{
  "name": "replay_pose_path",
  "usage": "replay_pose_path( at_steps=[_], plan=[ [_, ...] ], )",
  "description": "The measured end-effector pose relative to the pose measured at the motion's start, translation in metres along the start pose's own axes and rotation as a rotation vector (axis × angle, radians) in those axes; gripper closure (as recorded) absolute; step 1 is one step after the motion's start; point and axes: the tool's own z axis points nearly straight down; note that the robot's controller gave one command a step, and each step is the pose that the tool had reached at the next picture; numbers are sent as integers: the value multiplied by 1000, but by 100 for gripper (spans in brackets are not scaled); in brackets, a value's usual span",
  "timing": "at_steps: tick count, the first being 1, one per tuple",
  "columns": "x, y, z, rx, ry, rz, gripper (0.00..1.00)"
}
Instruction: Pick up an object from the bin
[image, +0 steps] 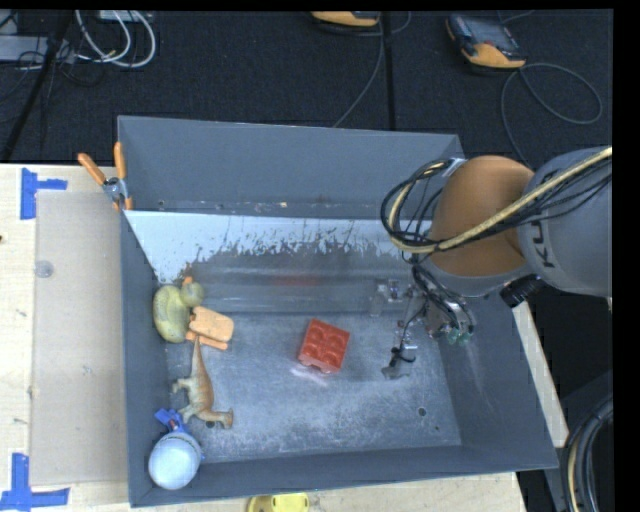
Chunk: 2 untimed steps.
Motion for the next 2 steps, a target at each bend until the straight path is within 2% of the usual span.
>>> replay_pose_path(
  at_steps=[1,2],
  plan=[
    [-1,0,-5,0,-6,-1,0],
    [-11,24,21,2,-8,-42,0]
  ],
)
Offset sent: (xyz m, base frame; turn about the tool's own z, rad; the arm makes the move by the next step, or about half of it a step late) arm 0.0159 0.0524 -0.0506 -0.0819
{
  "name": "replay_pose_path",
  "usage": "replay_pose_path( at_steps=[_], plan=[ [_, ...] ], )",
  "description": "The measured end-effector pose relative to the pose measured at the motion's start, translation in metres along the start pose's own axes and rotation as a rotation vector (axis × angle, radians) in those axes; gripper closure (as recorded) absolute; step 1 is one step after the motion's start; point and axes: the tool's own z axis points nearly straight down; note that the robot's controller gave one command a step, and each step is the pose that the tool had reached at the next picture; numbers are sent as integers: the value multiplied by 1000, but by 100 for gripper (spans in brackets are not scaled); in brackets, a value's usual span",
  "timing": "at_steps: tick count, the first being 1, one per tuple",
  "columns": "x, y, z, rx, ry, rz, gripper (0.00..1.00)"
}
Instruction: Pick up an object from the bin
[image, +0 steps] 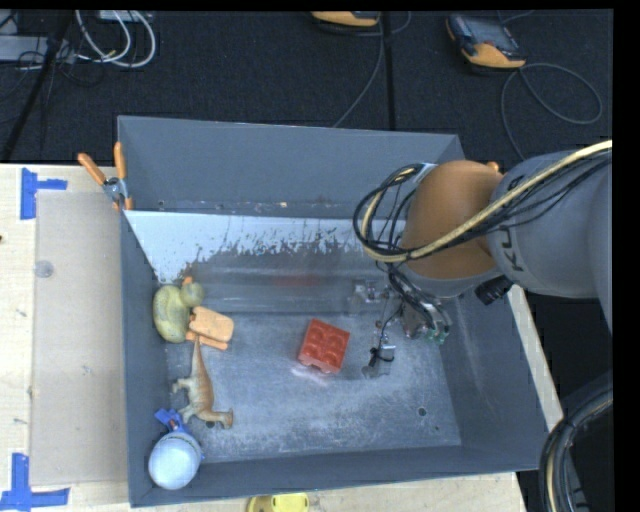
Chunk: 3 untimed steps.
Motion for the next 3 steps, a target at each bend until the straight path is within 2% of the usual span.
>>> replay_pose_path(
  at_steps=[1,2,3],
  plan=[
    [16,39,28,-2,4,2,0],
    [29,82,42,-2,3,-49,100],
    [28,76,42,-1,3,-67,100]
  ],
)
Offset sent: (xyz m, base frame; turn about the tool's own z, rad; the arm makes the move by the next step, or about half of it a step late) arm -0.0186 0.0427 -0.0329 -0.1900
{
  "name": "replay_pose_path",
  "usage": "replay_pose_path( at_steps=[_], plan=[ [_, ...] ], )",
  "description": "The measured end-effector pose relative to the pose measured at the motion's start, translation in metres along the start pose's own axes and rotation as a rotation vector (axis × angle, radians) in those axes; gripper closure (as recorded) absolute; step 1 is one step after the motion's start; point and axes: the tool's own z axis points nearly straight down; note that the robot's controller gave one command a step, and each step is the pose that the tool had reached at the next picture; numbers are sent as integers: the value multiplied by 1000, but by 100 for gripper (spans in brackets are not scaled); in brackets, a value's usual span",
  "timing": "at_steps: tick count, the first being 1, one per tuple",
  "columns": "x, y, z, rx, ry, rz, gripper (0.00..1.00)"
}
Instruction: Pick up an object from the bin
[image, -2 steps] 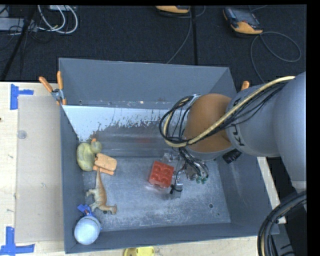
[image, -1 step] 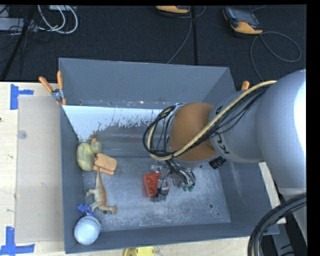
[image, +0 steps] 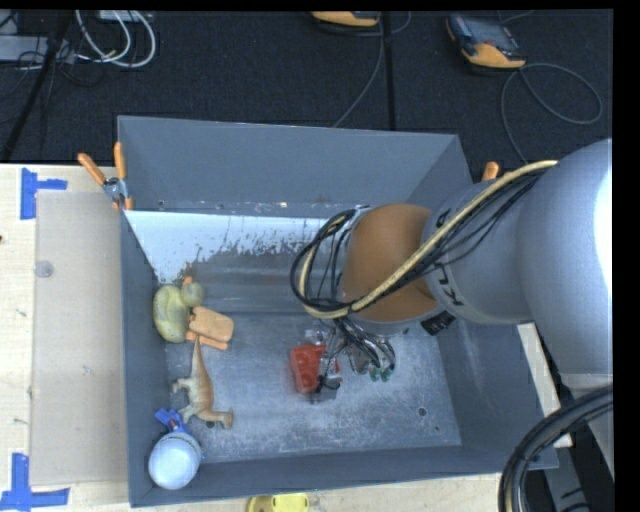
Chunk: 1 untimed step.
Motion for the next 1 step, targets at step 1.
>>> replay_pose_path(
  at_steps=[1],
  plan=[
    [9,-60,-138,-1,-3,-240,100]
  ],
)
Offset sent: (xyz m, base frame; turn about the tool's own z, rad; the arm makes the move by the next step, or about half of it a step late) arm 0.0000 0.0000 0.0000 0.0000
